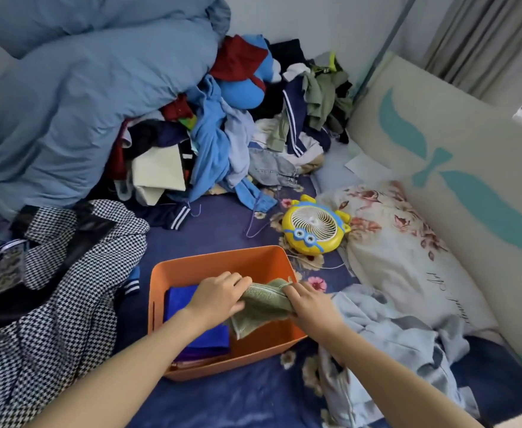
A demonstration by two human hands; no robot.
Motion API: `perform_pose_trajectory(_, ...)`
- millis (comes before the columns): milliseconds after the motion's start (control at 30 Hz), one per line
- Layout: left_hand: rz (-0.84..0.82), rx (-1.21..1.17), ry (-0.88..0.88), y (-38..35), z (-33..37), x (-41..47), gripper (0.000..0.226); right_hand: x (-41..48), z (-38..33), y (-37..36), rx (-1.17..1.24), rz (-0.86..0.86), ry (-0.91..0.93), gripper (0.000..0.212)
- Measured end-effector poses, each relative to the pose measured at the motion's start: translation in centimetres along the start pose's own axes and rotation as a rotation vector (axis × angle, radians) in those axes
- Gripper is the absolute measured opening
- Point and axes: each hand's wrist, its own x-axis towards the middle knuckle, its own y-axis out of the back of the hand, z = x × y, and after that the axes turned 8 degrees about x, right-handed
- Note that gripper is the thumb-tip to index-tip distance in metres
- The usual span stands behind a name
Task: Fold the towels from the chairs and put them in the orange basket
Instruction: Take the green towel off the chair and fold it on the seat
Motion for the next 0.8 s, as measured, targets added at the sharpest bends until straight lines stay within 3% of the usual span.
perform_pose_trajectory(167,-0.109,0.057,0.047,-1.6,-0.1,1.3,0.053,1.9,2.1,-0.5,0.033,-0.15,-0.044,0.055)
perform_pose_trajectory(300,-0.307,0.001,0.175,-1.3,-0.1,2.5,0.036,3.6,3.6,-0.4,0.143,-0.327,-0.059,0.045)
perform_pose_trajectory(400,-0.552,-0.079,0.206,-1.9,-0.4,3.6,0.025,4.8,4.4,-0.9,0.187,-0.456,-0.088,0.04)
perform_pose_trajectory(533,-0.698,-0.206,0.294,-3.7,-0.7,4.0,0.017,6.2,5.3,-3.3,0.246,-0.595,-0.108,0.033)
perform_pose_trajectory(700,-0.684,-0.252,0.446,-6.4,-1.9,4.8,0.016,9.3,6.9,-5.9,0.259,-0.613,-0.117,0.029)
perform_pose_trajectory(800,-0.615,-0.199,0.526,-8.5,-2.1,5.4,0.026,10.7,7.3,-7.6,0.158,-0.565,-0.124,0.033)
